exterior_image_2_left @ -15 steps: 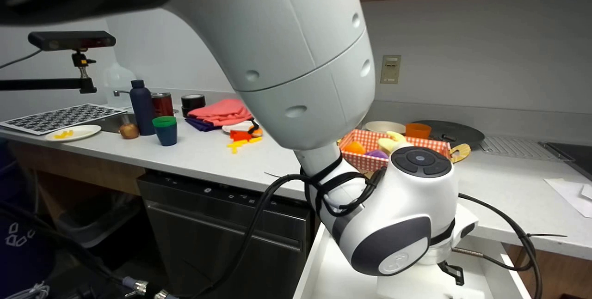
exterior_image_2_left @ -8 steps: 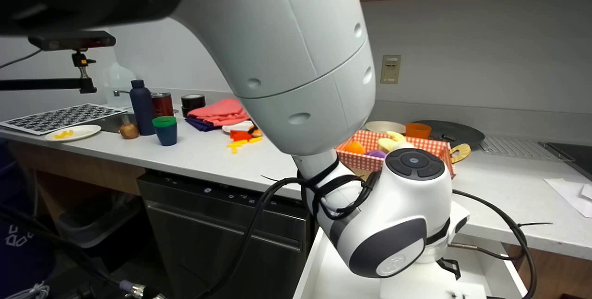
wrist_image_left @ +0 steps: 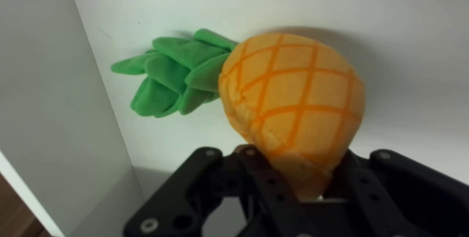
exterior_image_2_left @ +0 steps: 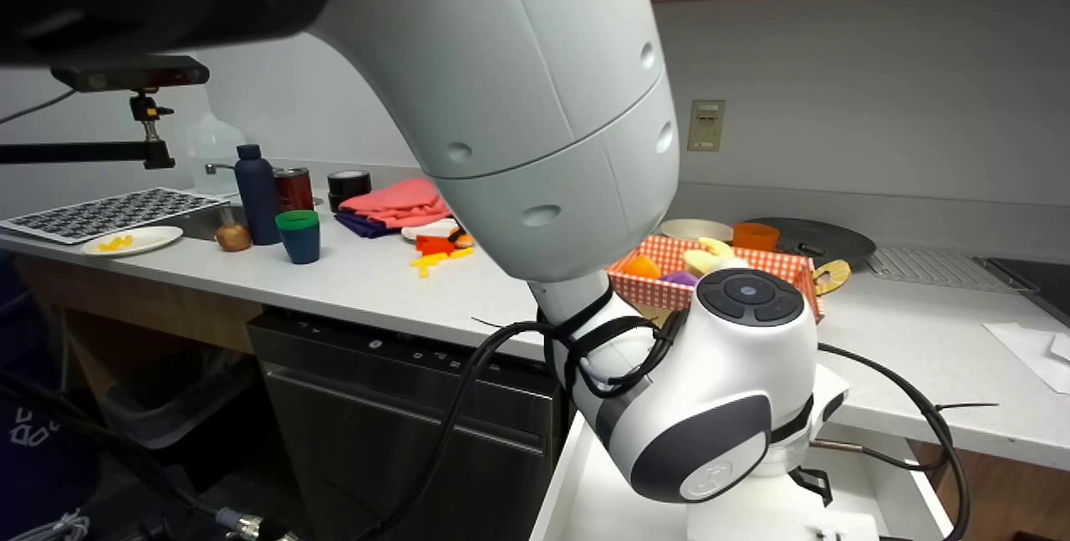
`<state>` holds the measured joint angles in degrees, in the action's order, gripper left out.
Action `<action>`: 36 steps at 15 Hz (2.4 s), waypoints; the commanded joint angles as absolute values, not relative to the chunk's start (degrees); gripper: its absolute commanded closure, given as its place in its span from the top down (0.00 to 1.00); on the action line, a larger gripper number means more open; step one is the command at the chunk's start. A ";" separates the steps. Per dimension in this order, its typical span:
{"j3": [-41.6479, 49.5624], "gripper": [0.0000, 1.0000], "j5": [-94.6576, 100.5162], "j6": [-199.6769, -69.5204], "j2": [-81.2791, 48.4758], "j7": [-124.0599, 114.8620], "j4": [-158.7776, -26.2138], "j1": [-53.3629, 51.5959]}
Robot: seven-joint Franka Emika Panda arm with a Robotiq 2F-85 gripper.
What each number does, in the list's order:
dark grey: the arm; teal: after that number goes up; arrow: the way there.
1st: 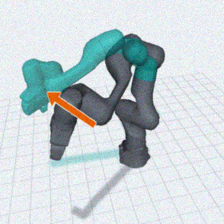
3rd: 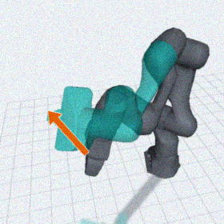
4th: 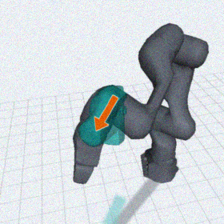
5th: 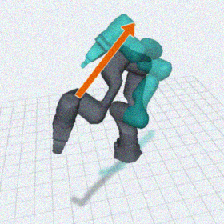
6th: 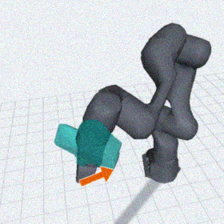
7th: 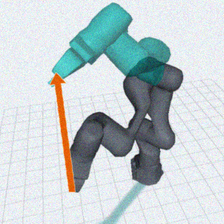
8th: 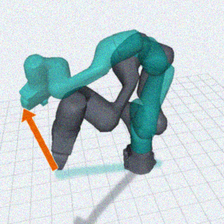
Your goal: Open the drawer, remove the pineapple plushie from the drawer, put it in the box, and then close the drawer
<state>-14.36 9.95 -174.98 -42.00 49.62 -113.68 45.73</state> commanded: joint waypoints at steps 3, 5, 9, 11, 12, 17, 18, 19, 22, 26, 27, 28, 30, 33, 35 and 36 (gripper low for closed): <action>-13.38 0.05 11.20 -174.83 -41.89 50.56 -113.58 45.05; -13.57 0.05 12.44 -175.52 -42.23 52.79 -113.26 45.40; -20.06 0.05 14.47 -169.34 -42.43 64.30 -113.24 51.39; -22.59 0.05 12.70 -164.33 -42.11 70.93 -113.11 53.61; -25.84 0.05 10.53 -160.33 -31.53 72.65 -122.00 55.83; -28.34 0.05 13.48 -145.90 -18.41 75.65 -126.36 56.62; -28.75 0.05 13.71 -144.57 -15.11 76.33 -127.32 56.76; -29.49 0.05 13.07 -144.17 -11.92 77.41 -128.27 57.12; -33.32 0.05 3.91 -151.44 -3.47 82.91 -130.99 59.15; -38.74 0.05 -15.51 -156.20 0.18 89.61 -127.50 59.39; -39.15 0.05 -20.17 -157.56 0.93 90.50 -126.98 58.26; -39.88 0.05 -24.92 -159.26 1.09 91.65 -126.32 57.26; -41.63 0.05 -32.88 -164.06 -0.36 93.84 -124.90 55.55; -44.98 0.05 -43.35 -170.26 -3.71 97.83 -121.69 52.86; -46.85 0.05 -46.26 -171.22 -5.75 98.31 -119.97 51.79; -47.57 0.05 -46.50 -171.60 -6.79 97.73 -119.40 51.32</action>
<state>-45.65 -42.76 -169.54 -2.64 95.44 -122.81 52.65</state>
